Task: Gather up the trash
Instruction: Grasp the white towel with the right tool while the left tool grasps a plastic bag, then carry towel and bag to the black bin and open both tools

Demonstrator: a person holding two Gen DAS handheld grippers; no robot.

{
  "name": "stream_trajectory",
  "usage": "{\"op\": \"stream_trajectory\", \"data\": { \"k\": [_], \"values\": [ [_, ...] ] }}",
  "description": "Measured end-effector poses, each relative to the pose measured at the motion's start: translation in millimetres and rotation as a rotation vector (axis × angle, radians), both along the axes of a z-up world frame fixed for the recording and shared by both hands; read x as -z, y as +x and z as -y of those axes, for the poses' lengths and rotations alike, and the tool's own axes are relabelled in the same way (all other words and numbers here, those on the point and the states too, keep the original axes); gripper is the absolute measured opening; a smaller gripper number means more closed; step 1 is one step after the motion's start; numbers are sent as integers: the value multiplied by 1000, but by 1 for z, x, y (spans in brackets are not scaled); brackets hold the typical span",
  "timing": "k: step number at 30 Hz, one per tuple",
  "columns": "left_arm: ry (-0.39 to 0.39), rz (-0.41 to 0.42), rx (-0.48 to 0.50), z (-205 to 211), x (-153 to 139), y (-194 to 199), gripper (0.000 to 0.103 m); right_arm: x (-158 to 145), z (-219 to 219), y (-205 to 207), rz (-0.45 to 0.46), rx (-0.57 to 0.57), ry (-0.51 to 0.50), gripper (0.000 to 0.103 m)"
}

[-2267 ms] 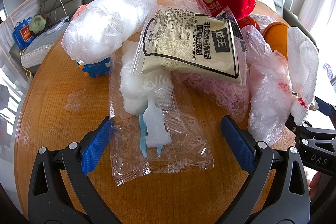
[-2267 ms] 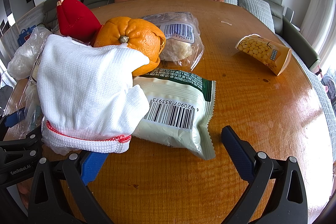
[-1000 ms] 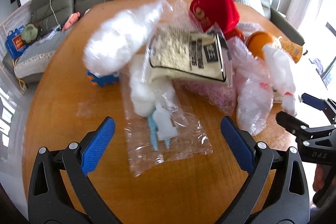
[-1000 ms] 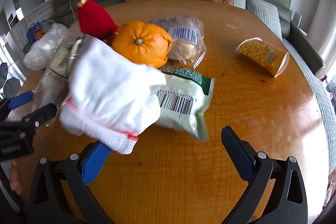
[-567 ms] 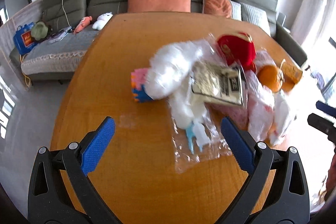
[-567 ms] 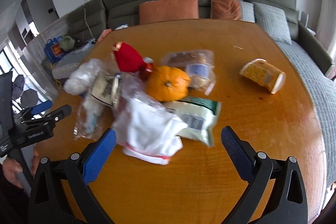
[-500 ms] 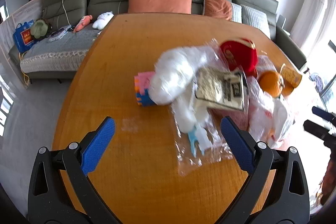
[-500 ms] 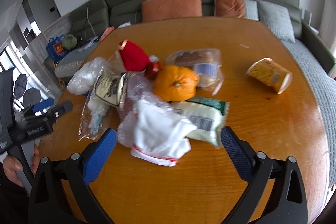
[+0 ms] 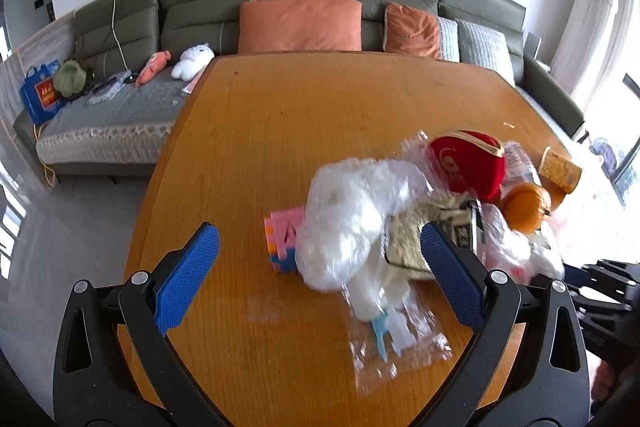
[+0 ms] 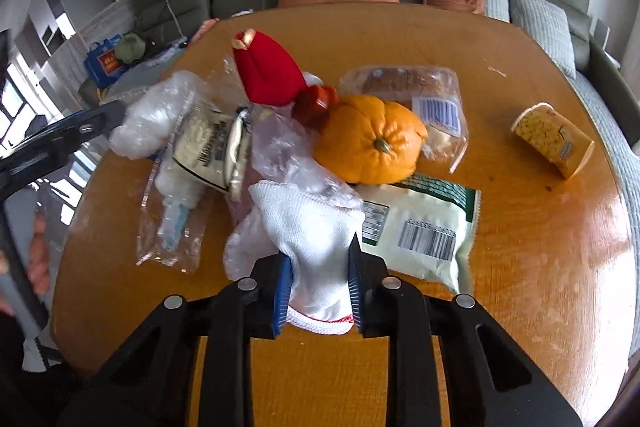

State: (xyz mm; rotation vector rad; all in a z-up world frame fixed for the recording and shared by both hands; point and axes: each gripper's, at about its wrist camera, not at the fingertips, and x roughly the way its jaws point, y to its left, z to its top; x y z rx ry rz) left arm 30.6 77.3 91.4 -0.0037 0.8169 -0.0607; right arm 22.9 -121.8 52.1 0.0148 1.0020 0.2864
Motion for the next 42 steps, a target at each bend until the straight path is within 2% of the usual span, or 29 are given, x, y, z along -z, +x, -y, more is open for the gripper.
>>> {"op": "stream_trajectory", "data": {
  "k": [6, 8, 10, 13, 18, 24, 31, 37, 42],
  "values": [
    [70, -75, 22, 7, 20, 27, 97, -8, 4, 5, -3, 2, 38, 26],
    [82, -104, 23, 6, 28, 34, 84, -11, 3, 6, 1, 5, 41, 26],
    [67, -130, 32, 7, 32, 37, 45, -16, 4, 4, 14, 7, 44, 26],
    [48, -142, 21, 2, 35, 36, 45, -27, 7, 2, 47, 16, 53, 26],
    [-13, -88, 11, -12, 19, 16, 45, -47, 4, -2, 90, 7, 63, 26],
    [-64, -55, -19, -40, -2, -8, 45, -63, -27, -7, 115, -45, 62, 26],
    [-72, -42, -86, -90, -9, -43, 45, -64, -93, -7, 107, -161, 65, 26],
    [-70, -44, -205, -151, -1, -87, 45, -65, -161, -9, 93, -290, 77, 26],
    [-45, -81, -329, -207, 18, -134, 46, -65, -232, -18, 67, -434, 103, 26]
  ]
}}
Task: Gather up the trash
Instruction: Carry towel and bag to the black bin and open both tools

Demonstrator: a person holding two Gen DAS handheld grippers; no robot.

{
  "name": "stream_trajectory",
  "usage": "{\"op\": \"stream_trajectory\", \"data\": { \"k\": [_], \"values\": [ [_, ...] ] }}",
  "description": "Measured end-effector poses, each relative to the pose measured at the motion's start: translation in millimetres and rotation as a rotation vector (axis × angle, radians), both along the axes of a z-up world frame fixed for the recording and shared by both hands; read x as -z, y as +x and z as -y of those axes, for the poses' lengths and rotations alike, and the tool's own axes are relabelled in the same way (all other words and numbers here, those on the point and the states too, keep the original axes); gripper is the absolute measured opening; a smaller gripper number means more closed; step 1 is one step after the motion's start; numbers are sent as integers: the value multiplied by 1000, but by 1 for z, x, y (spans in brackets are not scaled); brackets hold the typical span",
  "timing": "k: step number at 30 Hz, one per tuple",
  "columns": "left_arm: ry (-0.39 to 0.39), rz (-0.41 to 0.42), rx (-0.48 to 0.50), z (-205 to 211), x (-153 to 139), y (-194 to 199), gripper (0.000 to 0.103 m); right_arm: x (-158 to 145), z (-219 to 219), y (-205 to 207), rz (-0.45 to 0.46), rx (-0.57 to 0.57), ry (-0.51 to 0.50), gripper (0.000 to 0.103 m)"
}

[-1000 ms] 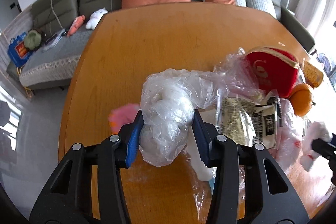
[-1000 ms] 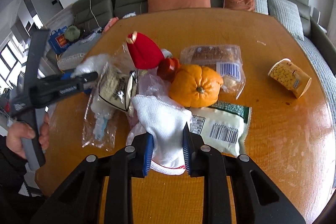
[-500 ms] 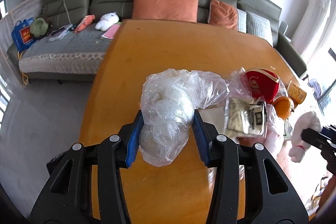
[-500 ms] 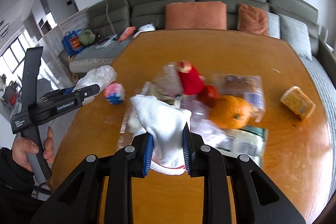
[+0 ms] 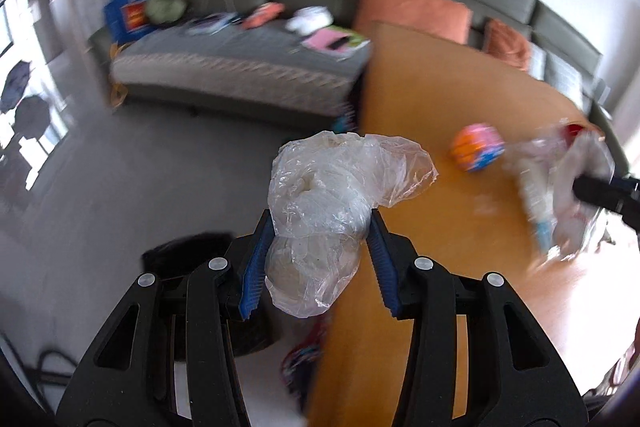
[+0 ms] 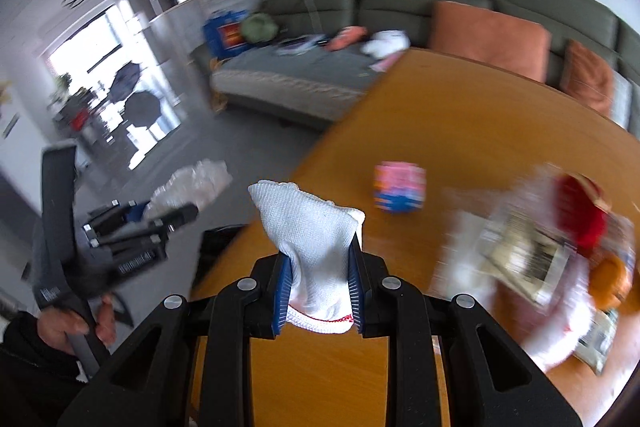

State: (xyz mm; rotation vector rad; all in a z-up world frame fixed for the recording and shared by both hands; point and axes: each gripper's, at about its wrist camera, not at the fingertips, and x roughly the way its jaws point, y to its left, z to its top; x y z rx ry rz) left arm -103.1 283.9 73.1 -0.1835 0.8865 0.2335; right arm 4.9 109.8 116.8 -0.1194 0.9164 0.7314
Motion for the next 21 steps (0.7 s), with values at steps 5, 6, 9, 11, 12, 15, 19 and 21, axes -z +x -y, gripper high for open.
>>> {"op": "stream_trajectory", "data": {
  "k": [5, 6, 9, 11, 12, 15, 19, 21],
  "values": [
    [-21, -51, -148, -53, 22, -45, 46, 2, -73, -15, -31, -149, 21, 26],
    [-28, -60, -180, -65, 26, -53, 46, 4, -93, -18, -39, -187, 23, 26],
    [-42, -85, -267, -95, 36, -77, 46, 8, -138, -27, -58, -263, 23, 26],
    [-46, -99, -313, -112, 41, -90, 46, 11, -171, -32, -73, -309, 26, 26],
    [-46, -107, -331, -119, 43, -94, 46, 13, -191, -34, -85, -334, 29, 26],
    [-49, -126, -384, -140, 51, -105, 46, 13, -226, -39, -103, -383, 31, 26],
    [-56, -144, -447, -167, 58, -115, 68, 16, -283, -46, -118, -458, 20, 49],
    [-66, -131, -485, -181, 59, -122, 97, 19, -307, -46, -111, -457, 2, 71]
  ]
}}
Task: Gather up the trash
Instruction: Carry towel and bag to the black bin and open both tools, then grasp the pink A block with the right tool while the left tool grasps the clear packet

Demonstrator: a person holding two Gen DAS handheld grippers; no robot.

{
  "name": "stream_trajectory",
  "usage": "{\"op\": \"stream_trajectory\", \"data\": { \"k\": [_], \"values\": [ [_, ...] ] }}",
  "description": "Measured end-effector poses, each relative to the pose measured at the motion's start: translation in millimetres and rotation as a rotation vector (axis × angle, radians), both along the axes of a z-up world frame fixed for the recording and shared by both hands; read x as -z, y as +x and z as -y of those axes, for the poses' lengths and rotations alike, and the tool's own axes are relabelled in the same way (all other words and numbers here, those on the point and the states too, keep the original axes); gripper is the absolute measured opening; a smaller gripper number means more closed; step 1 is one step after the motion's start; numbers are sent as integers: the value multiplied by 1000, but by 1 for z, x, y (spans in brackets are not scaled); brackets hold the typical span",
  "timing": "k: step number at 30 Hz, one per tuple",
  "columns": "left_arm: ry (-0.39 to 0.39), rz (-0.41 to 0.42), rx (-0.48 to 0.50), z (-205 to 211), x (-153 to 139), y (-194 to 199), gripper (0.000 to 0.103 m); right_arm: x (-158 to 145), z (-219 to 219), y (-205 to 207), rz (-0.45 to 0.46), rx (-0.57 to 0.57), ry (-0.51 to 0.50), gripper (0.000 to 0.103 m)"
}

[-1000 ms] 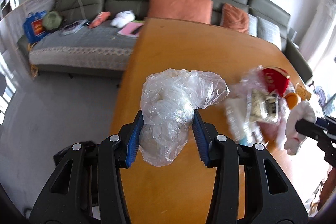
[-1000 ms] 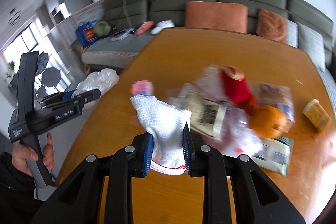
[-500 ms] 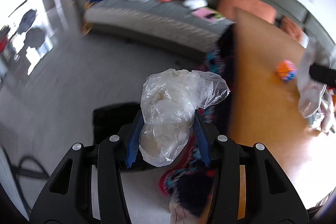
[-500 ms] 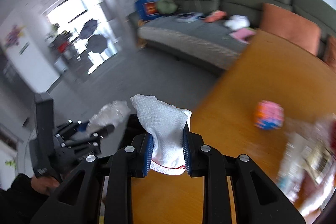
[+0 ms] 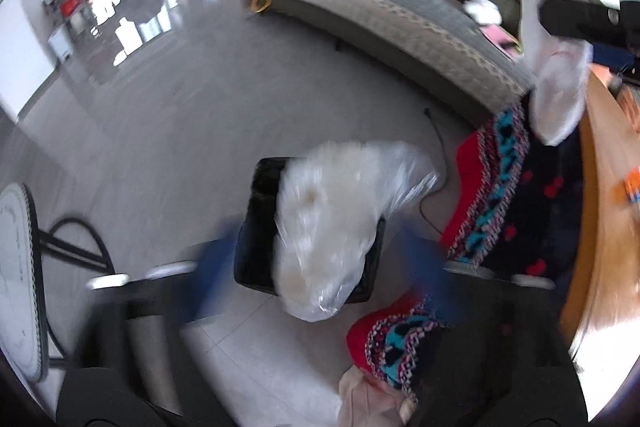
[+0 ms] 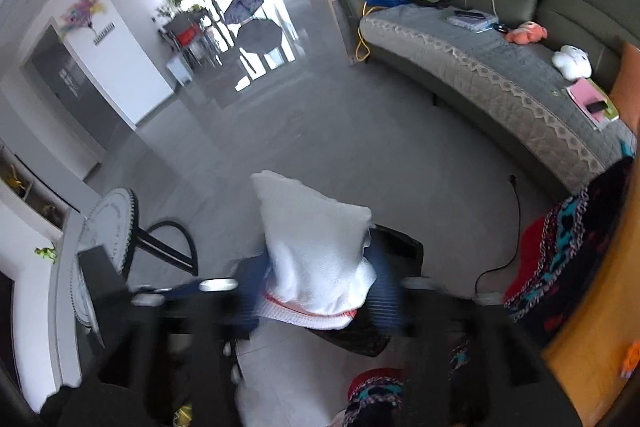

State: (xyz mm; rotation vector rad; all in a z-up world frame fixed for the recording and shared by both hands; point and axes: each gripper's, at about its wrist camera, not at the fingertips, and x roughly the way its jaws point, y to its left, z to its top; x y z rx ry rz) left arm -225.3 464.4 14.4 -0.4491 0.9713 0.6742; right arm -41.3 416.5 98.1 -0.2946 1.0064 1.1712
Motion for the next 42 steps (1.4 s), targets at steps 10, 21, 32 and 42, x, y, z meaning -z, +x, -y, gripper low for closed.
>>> {"op": "stream_trajectory", "data": {
  "k": [10, 21, 32, 42],
  "values": [
    [-65, 1, -123, -32, 10, -10, 97, 7, -24, 7, 72, 30, -26, 71],
    [-103, 21, -54, -7, 5, 8, 97, 3, 41, 32, -2, 134, -14, 74],
    [-63, 89, 160, 66, -37, 79, 97, -10, 160, 74, 35, 344, -7, 74],
    [-67, 135, 372, 164, -61, 132, 97, 12, 271, 129, 46, 541, -66, 74]
  ]
}}
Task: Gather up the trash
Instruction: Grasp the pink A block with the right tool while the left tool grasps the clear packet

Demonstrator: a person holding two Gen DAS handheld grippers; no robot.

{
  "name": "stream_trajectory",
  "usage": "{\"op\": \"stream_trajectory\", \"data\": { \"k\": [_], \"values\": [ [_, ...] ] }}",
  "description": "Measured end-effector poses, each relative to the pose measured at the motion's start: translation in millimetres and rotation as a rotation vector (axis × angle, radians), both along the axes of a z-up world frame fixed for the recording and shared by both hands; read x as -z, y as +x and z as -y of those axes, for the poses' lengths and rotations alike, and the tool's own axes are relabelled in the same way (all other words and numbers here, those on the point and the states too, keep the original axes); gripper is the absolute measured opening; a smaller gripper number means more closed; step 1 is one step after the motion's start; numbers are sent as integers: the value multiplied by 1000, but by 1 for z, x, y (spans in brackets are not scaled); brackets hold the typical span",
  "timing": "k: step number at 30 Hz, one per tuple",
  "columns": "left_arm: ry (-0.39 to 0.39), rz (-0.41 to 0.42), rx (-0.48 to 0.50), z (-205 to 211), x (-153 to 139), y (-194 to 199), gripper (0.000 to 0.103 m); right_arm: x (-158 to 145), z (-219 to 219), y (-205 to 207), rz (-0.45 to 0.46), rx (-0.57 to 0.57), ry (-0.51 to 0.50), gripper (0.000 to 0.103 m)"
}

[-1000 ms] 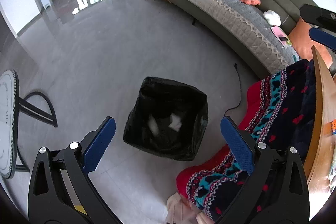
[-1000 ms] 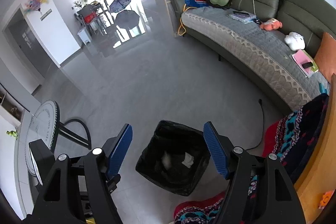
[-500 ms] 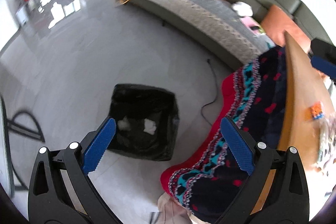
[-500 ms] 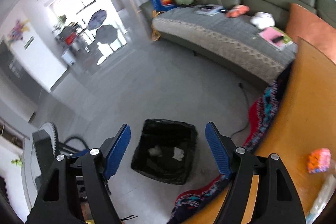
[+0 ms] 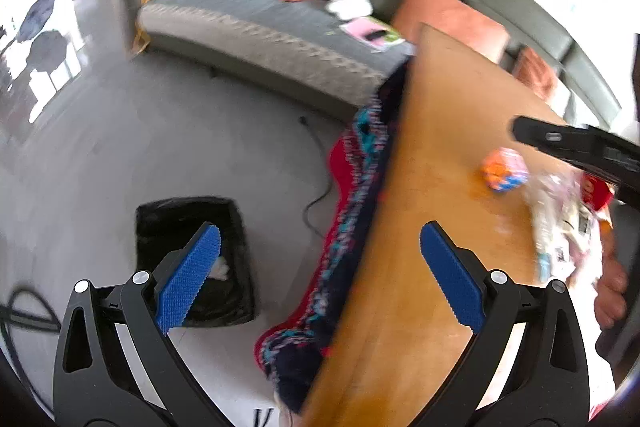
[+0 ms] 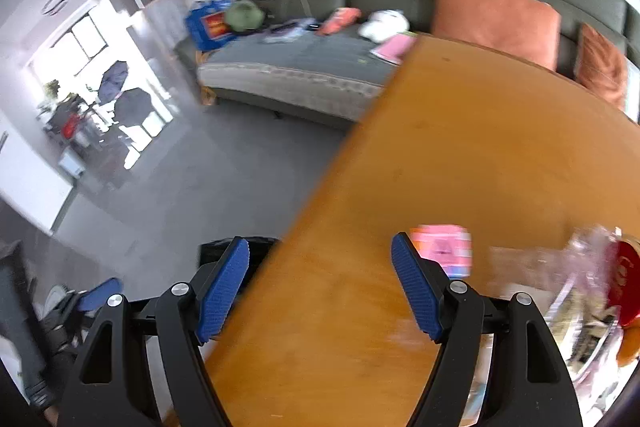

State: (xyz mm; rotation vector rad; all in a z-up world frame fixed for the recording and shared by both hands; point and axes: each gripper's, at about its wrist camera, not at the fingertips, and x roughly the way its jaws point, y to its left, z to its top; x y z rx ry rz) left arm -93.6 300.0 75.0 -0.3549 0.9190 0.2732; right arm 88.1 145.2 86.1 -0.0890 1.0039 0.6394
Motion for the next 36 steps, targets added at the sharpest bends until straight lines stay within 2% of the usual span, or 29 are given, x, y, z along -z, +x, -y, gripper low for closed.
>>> {"op": "stream_trajectory", "data": {
  "k": [5, 12, 14, 15, 16, 19, 25, 36],
  "values": [
    [21, -6, 91, 41, 0, 23, 97, 23, 28, 24, -24, 43, -57, 74],
    [26, -48, 128, 70, 10, 45, 97, 58, 28, 44, -80, 18, -146, 74],
    [24, -64, 130, 75, 14, 50, 97, 64, 23, 51, -88, 9, -171, 64],
    [24, -70, 131, 77, 15, 51, 97, 67, 21, 53, -96, 3, -187, 42],
    [25, -76, 133, 78, 16, 53, 97, 70, 22, 56, -107, -4, -203, 41],
    [27, -79, 150, 88, 14, 59, 97, 61, 32, 53, -77, -12, -171, 41],
    [43, -70, 227, 122, 6, 73, 97, 20, 75, 39, -17, -1, -69, 41],
    [58, -51, 415, 210, 6, 92, 97, -29, 148, 35, 41, 83, -7, 41]
  ]
}}
